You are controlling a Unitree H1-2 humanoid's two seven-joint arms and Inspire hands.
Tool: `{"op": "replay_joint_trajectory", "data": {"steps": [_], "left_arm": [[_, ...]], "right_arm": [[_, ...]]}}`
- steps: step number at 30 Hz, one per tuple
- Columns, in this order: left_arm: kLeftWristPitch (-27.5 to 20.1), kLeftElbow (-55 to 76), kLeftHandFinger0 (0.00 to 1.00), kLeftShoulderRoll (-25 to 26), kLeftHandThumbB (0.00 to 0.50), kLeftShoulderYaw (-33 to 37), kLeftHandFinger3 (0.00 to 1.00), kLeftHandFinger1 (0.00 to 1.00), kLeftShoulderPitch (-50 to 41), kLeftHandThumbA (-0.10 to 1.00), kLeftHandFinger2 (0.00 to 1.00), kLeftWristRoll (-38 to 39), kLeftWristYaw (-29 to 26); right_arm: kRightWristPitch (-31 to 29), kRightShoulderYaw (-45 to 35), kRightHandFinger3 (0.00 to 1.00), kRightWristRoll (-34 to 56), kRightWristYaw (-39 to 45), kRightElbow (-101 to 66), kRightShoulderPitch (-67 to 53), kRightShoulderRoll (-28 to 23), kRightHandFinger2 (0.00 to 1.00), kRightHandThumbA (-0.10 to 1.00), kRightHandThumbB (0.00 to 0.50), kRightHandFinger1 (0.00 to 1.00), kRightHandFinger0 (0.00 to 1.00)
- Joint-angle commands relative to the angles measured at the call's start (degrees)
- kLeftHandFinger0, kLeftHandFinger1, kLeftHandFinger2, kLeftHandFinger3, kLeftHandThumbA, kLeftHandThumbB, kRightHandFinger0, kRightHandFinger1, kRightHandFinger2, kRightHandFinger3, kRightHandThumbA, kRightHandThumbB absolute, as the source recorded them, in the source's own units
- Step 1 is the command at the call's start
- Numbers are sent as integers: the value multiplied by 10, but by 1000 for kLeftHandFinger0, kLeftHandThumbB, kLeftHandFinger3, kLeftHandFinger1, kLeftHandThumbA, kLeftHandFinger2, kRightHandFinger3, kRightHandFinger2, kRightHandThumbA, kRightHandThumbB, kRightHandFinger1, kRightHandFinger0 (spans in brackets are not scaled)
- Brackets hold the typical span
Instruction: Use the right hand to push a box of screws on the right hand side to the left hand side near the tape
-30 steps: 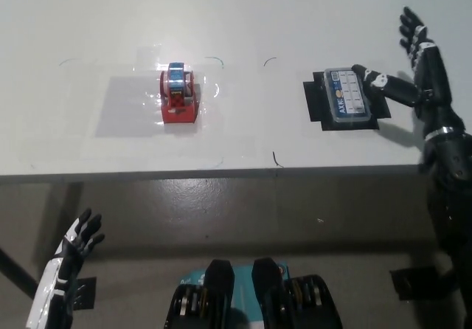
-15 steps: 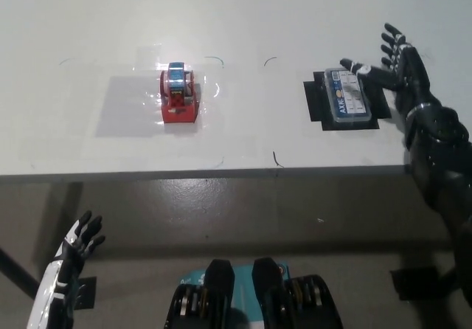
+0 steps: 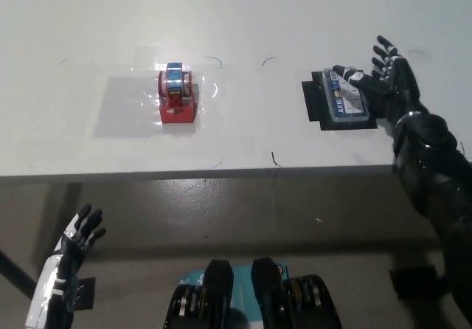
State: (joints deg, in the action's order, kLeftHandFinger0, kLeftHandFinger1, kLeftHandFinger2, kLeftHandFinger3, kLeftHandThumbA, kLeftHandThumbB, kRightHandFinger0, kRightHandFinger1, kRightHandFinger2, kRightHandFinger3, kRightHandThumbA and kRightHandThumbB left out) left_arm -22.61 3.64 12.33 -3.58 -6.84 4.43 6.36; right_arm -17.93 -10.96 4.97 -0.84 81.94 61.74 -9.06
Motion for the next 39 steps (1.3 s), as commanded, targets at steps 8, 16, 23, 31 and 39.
{"op": "replay_joint_trajectory", "data": {"steps": [8, 16, 23, 31, 39], "left_arm": [[-4, 22, 1000, 9, 215, -3, 1000, 1000, 9, 1000, 1000, 5, 6], [-14, 20, 1000, 9, 193, -2, 1000, 1000, 17, 1000, 1000, 3, 10], [-19, 19, 1000, 15, 163, -6, 1000, 1000, 17, 1000, 1000, 9, 13], [-12, 25, 1000, 11, 185, -4, 1000, 1000, 18, 1000, 1000, 9, 12], [-19, 26, 1000, 19, 123, -8, 1000, 1000, 22, 1000, 1000, 7, 14]], "right_arm": [[23, -7, 1000, 21, -14, 2, -1, 26, 1000, 1000, 241, 1000, 1000], [16, -16, 1000, 39, 7, 2, -11, 45, 1000, 1000, 247, 1000, 1000], [17, -39, 1000, 65, 15, 0, -12, 52, 1000, 1000, 224, 1000, 1000], [1, -46, 1000, 71, 11, -6, -4, 87, 1000, 1000, 222, 1000, 1000], [-17, -53, 1000, 80, 5, -7, 2, 125, 1000, 1000, 204, 1000, 1000]]}}
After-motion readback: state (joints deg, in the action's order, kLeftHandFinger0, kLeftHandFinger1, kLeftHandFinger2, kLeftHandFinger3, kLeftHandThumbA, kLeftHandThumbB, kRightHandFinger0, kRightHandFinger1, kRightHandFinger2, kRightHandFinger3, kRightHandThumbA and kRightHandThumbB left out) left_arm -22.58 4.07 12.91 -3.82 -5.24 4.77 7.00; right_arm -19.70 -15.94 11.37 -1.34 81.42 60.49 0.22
